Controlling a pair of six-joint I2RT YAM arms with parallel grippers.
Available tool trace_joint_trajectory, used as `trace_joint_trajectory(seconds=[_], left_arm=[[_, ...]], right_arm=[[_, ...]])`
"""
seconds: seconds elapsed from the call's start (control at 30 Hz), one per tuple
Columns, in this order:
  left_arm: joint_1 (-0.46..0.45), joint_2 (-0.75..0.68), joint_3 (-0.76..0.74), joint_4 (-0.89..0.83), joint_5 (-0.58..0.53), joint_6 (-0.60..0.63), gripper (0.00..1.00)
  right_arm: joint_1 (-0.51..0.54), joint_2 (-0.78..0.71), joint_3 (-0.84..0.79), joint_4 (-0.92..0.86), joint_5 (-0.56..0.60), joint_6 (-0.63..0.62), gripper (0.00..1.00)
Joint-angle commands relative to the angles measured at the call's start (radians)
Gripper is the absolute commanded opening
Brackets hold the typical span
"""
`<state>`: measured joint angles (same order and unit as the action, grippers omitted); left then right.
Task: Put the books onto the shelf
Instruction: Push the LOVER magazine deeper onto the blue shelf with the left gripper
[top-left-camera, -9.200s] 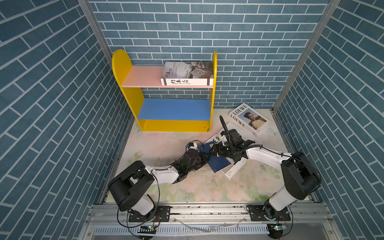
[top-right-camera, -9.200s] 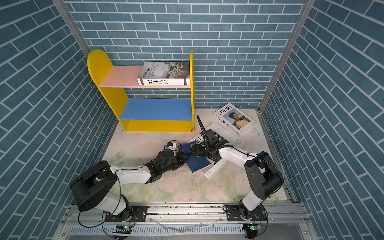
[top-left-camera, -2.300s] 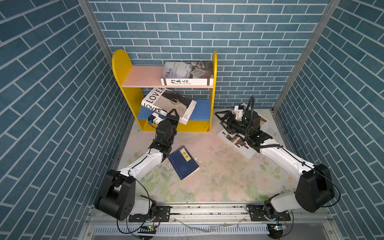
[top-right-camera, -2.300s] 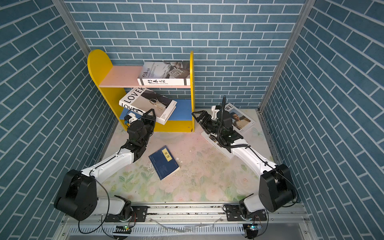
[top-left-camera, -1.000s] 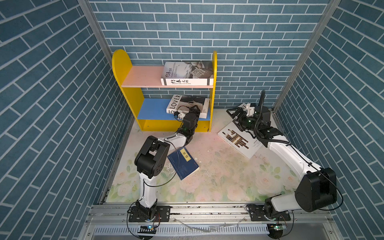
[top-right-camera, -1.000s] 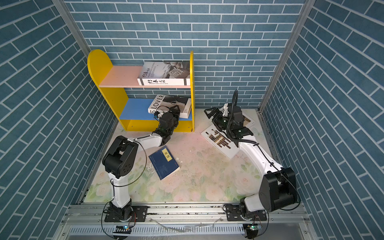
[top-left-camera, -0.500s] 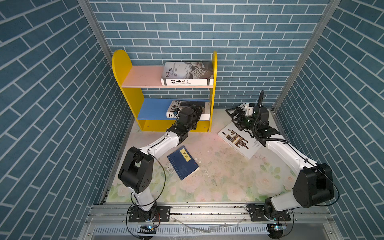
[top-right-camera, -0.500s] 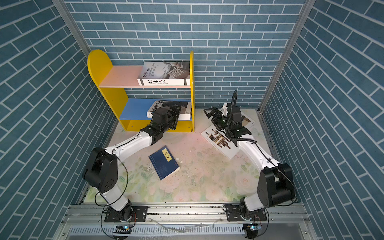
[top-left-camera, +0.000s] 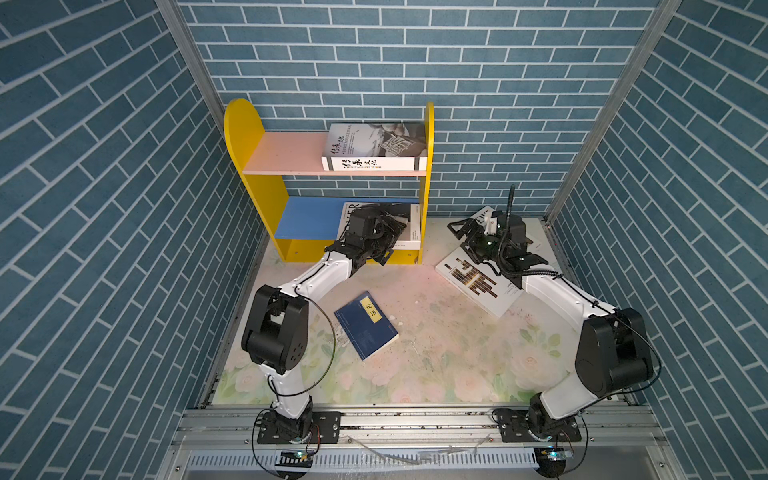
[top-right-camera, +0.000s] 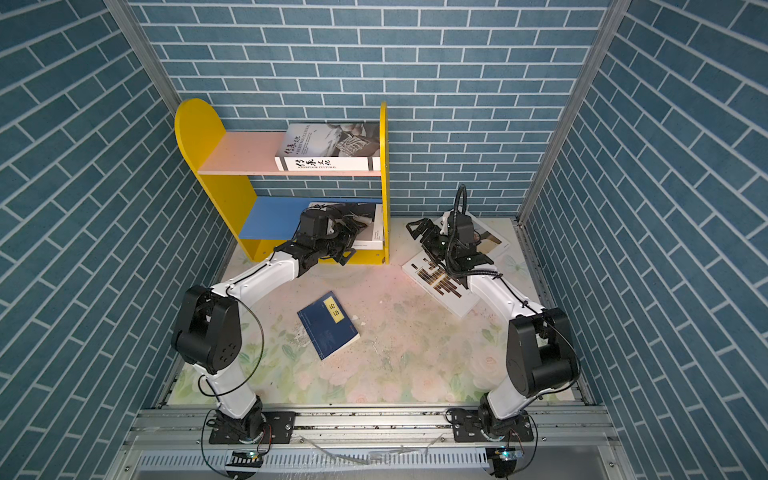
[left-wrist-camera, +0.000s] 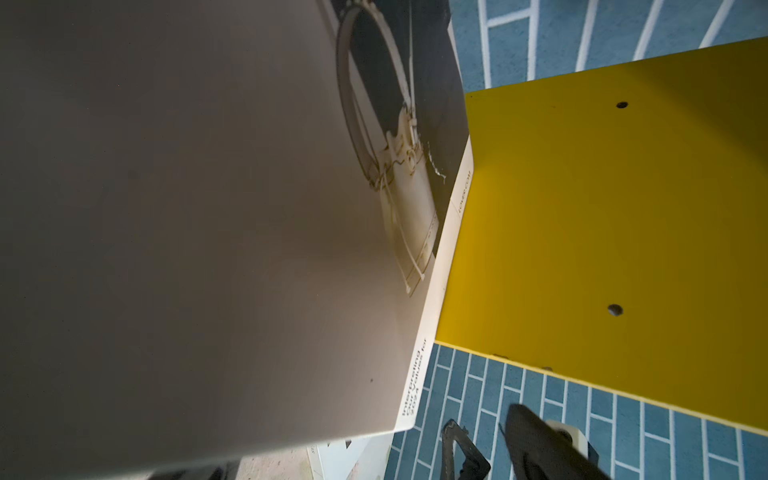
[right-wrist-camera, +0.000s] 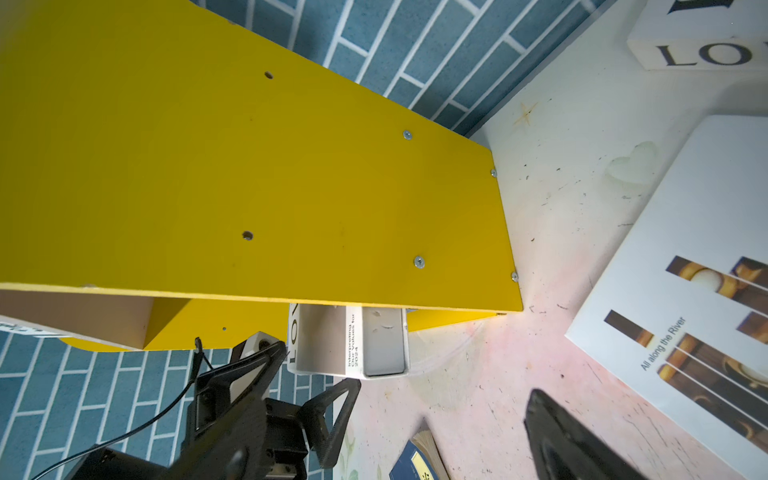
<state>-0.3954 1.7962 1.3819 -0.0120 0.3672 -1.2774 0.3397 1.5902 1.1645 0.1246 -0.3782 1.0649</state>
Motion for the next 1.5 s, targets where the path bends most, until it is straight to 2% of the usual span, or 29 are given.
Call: trace_joint_trajectory(seconds=[0.0, 0.1, 0.37, 0.67, 1.0, 1.17, 1.47], left_arm=[[0.019, -0.018, 0.035, -0.015, 0.048, 0.068, 1.00], [0.044, -0.010, 0.040, -0.012, 0.078, 0.080, 1.00], [0.067, 0.070, 0.061, 0.122, 0.139, 0.021, 0.96], [0.086, 0.137, 0.152, 0.092, 0.175, 0.043, 0.92], [0.119, 0.089, 0.141, 0.018, 0.214, 0.115, 0.92], [0.140, -0.032, 0.073, -0.085, 0.185, 0.225, 0.92], [0.274, -0.159, 0.032, -0.297, 0.103, 0.426, 0.93]], right_arm=[[0.013, 0.016, 0.037, 0.034, 0.034, -0.017, 0.98], [0.021, 0.031, 0.049, 0.033, 0.041, -0.013, 0.97], [0.030, 0.054, 0.086, 0.006, 0.062, -0.014, 0.97], [0.044, 0.068, 0.100, -0.005, 0.092, -0.014, 0.97], [0.054, 0.119, 0.154, -0.015, 0.088, -0.014, 0.97], [0.061, 0.150, 0.184, -0.014, 0.083, -0.018, 0.97], [0.092, 0.200, 0.251, -0.034, 0.086, -0.102, 0.96]])
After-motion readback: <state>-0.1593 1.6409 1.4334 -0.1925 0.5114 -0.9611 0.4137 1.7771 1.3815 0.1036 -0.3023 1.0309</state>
